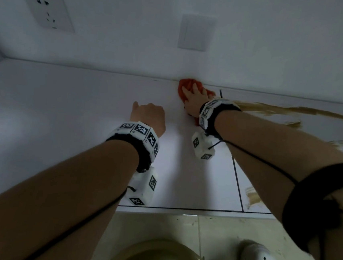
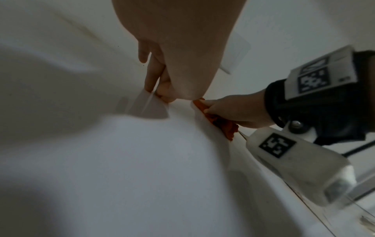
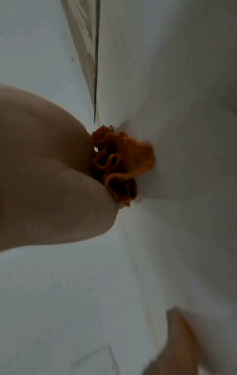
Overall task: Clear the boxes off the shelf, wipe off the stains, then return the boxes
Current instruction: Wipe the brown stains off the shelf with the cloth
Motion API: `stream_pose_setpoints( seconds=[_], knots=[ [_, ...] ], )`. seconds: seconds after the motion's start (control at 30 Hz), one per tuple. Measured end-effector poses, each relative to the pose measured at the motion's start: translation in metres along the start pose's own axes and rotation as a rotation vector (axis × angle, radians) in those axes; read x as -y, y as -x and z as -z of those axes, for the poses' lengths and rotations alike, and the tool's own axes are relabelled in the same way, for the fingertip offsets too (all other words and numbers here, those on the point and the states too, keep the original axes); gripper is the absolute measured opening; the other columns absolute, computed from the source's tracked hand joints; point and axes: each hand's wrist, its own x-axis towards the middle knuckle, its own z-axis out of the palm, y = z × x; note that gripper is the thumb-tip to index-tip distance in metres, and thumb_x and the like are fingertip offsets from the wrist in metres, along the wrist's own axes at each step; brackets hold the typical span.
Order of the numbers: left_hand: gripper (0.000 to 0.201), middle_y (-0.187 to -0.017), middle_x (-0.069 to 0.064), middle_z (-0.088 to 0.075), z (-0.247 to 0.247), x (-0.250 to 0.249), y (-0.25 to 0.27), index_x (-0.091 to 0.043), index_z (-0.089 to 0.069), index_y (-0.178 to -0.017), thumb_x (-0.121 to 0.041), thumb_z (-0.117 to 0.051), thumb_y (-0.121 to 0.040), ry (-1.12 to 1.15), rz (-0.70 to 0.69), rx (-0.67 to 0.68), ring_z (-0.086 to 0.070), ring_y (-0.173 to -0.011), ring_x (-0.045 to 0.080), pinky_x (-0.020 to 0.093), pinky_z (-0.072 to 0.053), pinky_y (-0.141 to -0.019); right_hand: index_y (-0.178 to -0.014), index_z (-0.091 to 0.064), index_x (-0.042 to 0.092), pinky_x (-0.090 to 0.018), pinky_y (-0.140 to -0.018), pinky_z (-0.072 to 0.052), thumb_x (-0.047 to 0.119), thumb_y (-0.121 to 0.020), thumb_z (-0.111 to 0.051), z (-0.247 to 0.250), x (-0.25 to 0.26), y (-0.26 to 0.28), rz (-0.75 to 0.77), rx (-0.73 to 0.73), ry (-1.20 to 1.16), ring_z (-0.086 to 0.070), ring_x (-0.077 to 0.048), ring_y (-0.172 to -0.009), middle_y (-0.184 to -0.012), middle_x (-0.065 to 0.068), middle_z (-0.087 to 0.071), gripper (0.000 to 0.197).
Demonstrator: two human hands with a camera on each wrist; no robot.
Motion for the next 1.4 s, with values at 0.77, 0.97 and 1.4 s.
stream_pose_setpoints(
  seconds=[0.77, 0.97, 1.4],
  knots=[
    [0.027, -0.062, 0.001, -0.044, 0.014, -0.005, 0.010, -0.014, -0.041, -0.061, -0.011, -0.045, -0.087, 0.062, 0.087, 0.096, -0.049, -0.071, 0.022, 0.041, -0.036, -0.101, -0.151, -0.008, 0.029, -0.049, -0.117, -0.001, 0.024, -0.096, -0.039, -0.018, 0.022, 0.074, 0.231, 0.082, -0.010, 0.005, -0.037, -0.146, -0.159, -0.008, 0.008, 0.064],
    [0.025, -0.072, 0.003, -0.050, 0.009, 0.002, 0.009, -0.014, -0.039, -0.060, -0.008, -0.046, -0.084, 0.038, 0.069, 0.087, -0.048, -0.073, 0.023, 0.038, -0.036, -0.096, -0.151, -0.004, 0.028, -0.051, -0.118, -0.002, 0.018, -0.096, -0.038, -0.004, 0.003, 0.035, 0.090, 0.067, -0.015, 0.004, -0.038, -0.145, -0.159, -0.010, 0.008, 0.066],
    [0.016, -0.100, 0.010, -0.065, 0.008, -0.001, 0.019, -0.006, -0.057, -0.089, -0.008, -0.042, -0.088, 0.066, 0.030, 0.158, -0.060, -0.101, 0.027, 0.044, -0.029, -0.106, -0.151, -0.004, 0.028, -0.057, -0.116, -0.005, 0.033, -0.095, -0.040, -0.025, -0.022, 0.124, -0.101, 0.066, -0.051, 0.004, -0.040, -0.145, -0.158, -0.012, 0.009, 0.066]
  ],
)
